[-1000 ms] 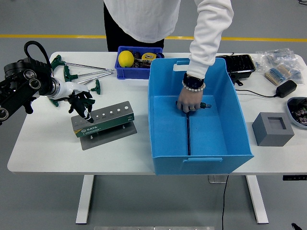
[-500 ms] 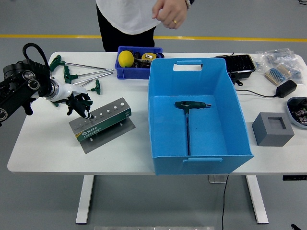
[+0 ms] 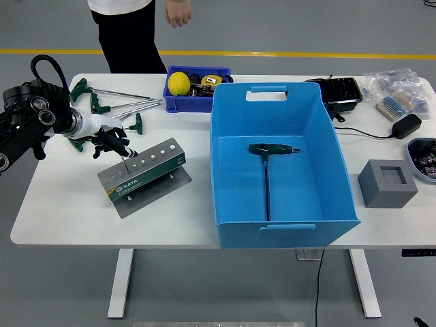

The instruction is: Lift tool from toolbox,place it in box,lift tool from toolbox,place it in box

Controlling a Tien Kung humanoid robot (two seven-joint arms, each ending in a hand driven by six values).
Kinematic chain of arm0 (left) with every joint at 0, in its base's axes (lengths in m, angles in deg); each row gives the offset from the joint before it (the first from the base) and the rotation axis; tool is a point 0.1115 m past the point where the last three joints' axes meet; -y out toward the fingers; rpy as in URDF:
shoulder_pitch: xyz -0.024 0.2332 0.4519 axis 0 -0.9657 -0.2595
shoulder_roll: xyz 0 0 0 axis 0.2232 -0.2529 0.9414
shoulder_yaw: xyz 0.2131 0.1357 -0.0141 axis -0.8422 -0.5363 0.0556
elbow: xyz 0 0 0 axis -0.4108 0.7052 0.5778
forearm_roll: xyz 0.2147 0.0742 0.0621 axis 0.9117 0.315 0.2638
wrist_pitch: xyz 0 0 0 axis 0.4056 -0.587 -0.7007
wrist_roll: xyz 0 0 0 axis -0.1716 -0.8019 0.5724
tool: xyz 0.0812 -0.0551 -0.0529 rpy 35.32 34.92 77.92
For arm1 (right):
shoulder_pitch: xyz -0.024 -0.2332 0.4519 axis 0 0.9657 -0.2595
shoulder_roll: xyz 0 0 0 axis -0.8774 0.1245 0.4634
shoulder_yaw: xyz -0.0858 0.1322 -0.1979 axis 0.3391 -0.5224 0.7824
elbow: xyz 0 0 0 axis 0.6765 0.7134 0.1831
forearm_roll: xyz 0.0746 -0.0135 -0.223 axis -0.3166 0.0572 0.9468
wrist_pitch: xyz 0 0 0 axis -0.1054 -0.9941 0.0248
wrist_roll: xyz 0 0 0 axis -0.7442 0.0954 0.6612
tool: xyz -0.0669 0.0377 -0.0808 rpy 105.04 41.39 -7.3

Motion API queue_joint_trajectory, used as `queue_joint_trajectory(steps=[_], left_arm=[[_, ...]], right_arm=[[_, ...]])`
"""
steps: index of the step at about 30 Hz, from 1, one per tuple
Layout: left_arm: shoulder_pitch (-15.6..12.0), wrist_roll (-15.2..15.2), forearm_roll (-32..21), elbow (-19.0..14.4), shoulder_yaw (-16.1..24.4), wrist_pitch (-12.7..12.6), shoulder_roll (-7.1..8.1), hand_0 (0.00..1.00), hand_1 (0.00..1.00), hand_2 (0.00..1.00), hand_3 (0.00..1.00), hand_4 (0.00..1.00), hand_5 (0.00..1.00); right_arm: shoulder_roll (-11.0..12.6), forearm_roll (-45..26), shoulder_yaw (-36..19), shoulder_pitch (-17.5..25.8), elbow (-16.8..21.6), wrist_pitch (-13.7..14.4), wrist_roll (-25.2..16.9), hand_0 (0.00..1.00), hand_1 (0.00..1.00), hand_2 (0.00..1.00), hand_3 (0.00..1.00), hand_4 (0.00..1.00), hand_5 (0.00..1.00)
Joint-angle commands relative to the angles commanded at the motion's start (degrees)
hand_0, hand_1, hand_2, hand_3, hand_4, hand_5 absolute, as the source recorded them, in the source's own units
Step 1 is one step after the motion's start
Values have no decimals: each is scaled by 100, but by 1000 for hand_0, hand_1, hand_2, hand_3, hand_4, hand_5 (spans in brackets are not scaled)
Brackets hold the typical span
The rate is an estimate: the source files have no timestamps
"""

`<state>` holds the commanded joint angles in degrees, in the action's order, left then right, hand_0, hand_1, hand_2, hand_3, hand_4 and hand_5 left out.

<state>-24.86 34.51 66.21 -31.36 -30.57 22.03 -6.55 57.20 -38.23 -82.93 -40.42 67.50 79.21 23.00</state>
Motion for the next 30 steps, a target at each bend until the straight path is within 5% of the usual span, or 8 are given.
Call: queue_joint_trajectory(steps=[30], left_arm=[[246, -109, -115, -585, -2, 0, 240, 69, 2, 58, 221, 568, 433]], right_arm=[[5, -2, 0, 4, -5, -2, -2, 699, 649, 705, 555, 786, 717]])
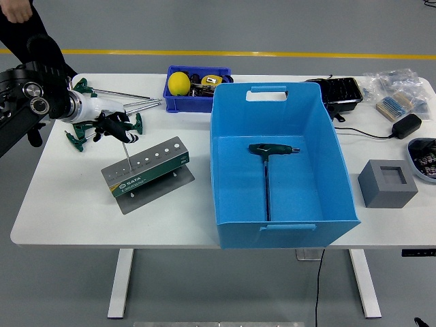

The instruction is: Lift tool from toolbox,place it in box,lift tool from toolbox,place it in box

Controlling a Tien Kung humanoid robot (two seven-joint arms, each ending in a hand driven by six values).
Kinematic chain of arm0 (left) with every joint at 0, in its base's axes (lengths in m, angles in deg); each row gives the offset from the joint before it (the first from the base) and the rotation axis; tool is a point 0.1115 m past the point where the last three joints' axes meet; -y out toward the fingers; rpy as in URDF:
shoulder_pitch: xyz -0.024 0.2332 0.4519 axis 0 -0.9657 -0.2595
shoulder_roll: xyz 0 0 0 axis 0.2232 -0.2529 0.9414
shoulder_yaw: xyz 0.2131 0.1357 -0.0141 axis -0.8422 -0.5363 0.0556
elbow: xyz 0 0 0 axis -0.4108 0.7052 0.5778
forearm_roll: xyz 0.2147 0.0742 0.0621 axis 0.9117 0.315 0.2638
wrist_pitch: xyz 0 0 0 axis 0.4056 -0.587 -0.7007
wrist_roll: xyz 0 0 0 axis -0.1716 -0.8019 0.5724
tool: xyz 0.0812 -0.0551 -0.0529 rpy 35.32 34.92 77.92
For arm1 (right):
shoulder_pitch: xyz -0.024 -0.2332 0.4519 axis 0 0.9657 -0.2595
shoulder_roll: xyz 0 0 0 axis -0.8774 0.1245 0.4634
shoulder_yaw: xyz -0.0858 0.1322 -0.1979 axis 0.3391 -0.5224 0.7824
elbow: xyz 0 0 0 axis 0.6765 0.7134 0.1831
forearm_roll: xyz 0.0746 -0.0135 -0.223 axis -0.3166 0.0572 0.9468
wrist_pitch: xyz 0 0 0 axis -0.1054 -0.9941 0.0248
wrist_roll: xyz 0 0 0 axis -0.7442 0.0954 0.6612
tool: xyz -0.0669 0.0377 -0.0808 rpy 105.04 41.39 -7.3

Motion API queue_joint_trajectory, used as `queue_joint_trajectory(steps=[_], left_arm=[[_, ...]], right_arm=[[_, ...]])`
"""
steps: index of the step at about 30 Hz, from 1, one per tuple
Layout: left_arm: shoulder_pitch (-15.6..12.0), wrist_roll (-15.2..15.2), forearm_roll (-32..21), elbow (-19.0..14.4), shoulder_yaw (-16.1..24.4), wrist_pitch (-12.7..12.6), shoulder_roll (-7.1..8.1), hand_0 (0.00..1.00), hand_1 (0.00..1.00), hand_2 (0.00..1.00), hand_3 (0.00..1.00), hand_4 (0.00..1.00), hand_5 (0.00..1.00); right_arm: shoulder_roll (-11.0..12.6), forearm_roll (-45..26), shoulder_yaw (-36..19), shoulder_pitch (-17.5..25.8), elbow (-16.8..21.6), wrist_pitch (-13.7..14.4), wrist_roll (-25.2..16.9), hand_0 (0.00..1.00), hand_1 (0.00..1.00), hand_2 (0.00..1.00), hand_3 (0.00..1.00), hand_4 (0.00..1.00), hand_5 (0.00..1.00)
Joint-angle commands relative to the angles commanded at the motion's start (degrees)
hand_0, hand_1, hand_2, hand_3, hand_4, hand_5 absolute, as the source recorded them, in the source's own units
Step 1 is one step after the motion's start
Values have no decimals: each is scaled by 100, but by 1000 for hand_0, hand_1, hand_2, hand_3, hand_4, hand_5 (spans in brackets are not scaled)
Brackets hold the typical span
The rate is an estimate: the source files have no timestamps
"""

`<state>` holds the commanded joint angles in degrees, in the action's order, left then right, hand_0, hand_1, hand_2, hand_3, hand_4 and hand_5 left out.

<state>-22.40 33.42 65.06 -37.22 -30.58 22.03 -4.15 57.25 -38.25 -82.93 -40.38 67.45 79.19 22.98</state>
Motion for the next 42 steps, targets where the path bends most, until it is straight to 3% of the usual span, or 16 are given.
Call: queue_joint_trajectory(steps=[17, 27, 31, 36, 42], left_arm=[[606, 15, -406, -237, -355, 0, 292, 70, 2, 60, 220, 578, 438], [784, 27, -583, -631, -308, 0, 469, 72, 2, 59, 221, 579, 432], [752, 186, -451, -945, -121, -19, 488, 72, 2, 59, 219, 578, 428], [713, 651, -46, -1443, 181, -431, 404, 77, 2, 63, 217, 582, 417], [627, 1273, 630, -2074, 469, -1152, 147, 80, 2, 62, 213, 579, 415]], right_arm=[[10, 6, -6, 1, 1, 2, -1, 695, 649, 705, 555, 787, 717], [-13, 61, -57, 51, -5, 10, 21, 696, 649, 705, 555, 786, 717], [-21, 82, -71, 62, -5, 15, 27, 696, 650, 705, 554, 786, 717], [-29, 109, -88, 73, -3, 16, 36, 696, 650, 705, 555, 787, 717], [-35, 92, -81, 78, -1, 18, 34, 696, 650, 705, 555, 787, 717]])
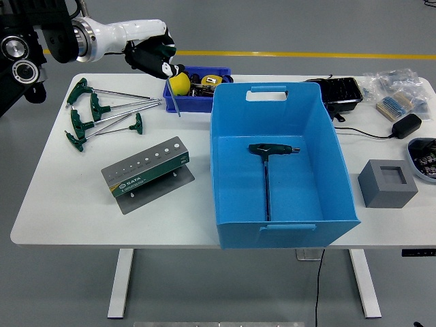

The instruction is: Lift tool from toolbox,place it in box,lift tool from toolbox,place it in box

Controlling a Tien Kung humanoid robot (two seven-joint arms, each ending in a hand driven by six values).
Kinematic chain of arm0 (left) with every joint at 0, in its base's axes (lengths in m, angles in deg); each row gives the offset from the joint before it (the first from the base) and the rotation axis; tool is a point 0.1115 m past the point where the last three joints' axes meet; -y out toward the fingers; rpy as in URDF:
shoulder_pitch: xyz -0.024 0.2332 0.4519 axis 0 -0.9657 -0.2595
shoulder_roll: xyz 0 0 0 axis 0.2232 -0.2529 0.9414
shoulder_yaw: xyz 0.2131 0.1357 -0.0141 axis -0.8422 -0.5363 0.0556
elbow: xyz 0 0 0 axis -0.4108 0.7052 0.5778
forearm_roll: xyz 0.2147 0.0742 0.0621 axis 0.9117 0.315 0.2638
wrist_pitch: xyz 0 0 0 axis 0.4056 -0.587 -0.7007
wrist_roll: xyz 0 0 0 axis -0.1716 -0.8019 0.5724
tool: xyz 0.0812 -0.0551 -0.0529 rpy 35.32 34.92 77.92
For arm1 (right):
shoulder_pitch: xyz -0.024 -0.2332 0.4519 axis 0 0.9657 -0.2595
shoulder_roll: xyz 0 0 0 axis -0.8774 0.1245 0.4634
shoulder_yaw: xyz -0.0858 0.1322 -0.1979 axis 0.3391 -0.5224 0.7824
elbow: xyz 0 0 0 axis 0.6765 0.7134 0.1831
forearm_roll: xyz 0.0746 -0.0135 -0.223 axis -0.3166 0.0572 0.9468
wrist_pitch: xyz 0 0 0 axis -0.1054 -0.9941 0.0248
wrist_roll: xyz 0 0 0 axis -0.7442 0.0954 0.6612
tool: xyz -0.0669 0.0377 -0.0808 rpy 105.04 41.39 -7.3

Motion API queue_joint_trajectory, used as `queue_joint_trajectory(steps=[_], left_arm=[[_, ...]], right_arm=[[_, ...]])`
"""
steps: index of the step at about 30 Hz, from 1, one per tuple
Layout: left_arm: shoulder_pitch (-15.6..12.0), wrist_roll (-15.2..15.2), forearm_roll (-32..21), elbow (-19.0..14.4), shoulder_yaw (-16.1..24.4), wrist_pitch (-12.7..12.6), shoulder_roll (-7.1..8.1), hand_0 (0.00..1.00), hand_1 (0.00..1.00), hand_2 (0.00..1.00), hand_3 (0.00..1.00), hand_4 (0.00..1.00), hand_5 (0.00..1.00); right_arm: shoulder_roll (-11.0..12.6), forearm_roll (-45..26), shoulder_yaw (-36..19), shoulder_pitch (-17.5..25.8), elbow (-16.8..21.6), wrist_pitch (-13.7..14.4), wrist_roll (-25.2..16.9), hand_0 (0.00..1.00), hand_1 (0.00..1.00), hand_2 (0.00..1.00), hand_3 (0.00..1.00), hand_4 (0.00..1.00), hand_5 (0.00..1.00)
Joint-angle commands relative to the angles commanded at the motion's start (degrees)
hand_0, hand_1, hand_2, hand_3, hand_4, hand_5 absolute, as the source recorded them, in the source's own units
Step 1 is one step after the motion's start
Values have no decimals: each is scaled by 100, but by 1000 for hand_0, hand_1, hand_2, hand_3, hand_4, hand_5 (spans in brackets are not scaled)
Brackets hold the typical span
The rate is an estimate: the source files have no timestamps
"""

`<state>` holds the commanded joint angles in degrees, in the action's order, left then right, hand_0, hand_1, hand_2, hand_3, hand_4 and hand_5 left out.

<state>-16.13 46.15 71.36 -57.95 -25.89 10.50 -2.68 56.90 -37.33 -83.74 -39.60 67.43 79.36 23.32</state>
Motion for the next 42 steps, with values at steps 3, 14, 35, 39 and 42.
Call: queue_joint_trajectory(steps=[3, 14, 35, 39, 42], left_arm=[[-62, 397, 290, -266, -40, -392, -175, 80, 2, 62, 213, 579, 415], [-548, 1830, 1056, -300, -801, -1460, -1076, 85, 2, 65, 212, 586, 400], [-791, 3162, 2632, 1622, -2348, -3623, -2378, 186, 79, 178, 342, 634, 370], [-708, 3107, 2545, 1935, -2424, -3543, -2478, 186, 79, 178, 342, 634, 370], [-658, 3014, 2364, 2146, -2397, -3319, -2559, 400, 388, 478, 599, 842, 457]], right_arm=[[3, -2, 4, -11, 0, 0, 1, 696, 650, 705, 555, 787, 717], [8, 29, 3, -69, 5, 5, 2, 700, 651, 705, 555, 787, 717], [58, 232, -63, -219, 42, -4, 52, 703, 652, 705, 555, 787, 720], [71, 198, -48, -239, 44, -4, 36, 703, 652, 705, 555, 787, 720], [76, 232, -58, -253, 46, -3, 45, 701, 654, 704, 554, 786, 721]])
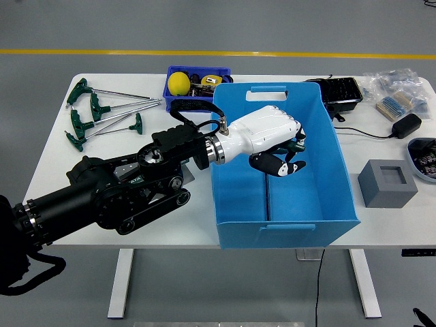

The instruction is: Lift tool from toolbox,place it in box,lift tool from toolbox,place it in box

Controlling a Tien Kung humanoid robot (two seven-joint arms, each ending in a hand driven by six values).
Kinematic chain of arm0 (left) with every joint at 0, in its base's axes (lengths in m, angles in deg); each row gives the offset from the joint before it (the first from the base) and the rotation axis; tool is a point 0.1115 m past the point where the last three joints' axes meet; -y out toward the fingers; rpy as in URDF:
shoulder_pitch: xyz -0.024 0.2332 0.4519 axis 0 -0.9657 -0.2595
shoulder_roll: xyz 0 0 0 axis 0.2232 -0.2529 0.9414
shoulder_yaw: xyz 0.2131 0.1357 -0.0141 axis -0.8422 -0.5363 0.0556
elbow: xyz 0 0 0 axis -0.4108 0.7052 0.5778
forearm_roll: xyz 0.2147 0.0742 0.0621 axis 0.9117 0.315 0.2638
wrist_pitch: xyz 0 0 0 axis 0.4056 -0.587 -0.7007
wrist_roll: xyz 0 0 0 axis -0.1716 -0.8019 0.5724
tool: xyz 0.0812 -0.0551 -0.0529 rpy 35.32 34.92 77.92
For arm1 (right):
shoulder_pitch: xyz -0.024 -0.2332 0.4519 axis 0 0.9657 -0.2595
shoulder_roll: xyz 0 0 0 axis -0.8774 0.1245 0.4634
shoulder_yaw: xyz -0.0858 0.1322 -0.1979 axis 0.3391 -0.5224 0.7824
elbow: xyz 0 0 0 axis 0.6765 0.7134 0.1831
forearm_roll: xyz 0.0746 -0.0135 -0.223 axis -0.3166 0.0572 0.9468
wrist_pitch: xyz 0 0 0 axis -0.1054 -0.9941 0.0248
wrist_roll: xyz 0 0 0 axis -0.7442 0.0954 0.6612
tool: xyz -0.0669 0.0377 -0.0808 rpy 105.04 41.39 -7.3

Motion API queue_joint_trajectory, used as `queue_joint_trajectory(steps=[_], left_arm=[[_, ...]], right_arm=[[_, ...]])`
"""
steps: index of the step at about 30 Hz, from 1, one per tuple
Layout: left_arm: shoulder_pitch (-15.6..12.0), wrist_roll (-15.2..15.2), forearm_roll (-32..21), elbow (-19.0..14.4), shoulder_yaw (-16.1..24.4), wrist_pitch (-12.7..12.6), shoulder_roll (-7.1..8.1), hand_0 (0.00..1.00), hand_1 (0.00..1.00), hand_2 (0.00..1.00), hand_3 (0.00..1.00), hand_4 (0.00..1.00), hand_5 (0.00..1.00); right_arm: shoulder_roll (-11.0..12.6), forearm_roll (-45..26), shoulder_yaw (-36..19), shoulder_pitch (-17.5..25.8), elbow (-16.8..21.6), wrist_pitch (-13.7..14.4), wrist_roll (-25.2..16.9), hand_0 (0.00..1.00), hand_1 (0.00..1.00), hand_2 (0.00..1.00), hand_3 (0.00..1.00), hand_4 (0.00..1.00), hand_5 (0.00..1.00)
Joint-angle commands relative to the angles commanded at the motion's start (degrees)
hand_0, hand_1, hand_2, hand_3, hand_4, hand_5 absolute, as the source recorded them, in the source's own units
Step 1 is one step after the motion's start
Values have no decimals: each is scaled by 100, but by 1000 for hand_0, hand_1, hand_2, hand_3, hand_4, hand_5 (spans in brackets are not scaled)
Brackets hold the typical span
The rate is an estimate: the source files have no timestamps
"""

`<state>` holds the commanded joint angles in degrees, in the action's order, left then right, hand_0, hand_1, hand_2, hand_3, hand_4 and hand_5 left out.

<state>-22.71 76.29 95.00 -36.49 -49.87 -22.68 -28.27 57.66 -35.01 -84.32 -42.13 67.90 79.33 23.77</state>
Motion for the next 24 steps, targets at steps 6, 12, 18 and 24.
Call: queue_joint_trajectory(steps=[6, 12, 18, 24], left_arm=[[57, -68, -302, 239, 39, 233, -58, 469, 590, 705, 789, 898, 481], [65, -84, -513, 348, 55, 353, -68, 585, 717, 875, 897, 932, 487], [58, -33, -491, 341, 127, 292, -62, 723, 824, 994, 942, 950, 498], [-66, -17, -395, 236, 508, 198, -9, 753, 843, 998, 940, 960, 509]], right_arm=[[1, 39, -20, -5, 2, 0, 15, 701, 653, 705, 554, 787, 720], [0, 54, -25, -1, 3, 0, 24, 701, 653, 703, 555, 787, 721], [6, 12, -3, -4, 5, 0, 10, 698, 652, 704, 554, 787, 721], [6, -35, 14, 5, 4, 0, -5, 698, 652, 704, 555, 786, 721]])
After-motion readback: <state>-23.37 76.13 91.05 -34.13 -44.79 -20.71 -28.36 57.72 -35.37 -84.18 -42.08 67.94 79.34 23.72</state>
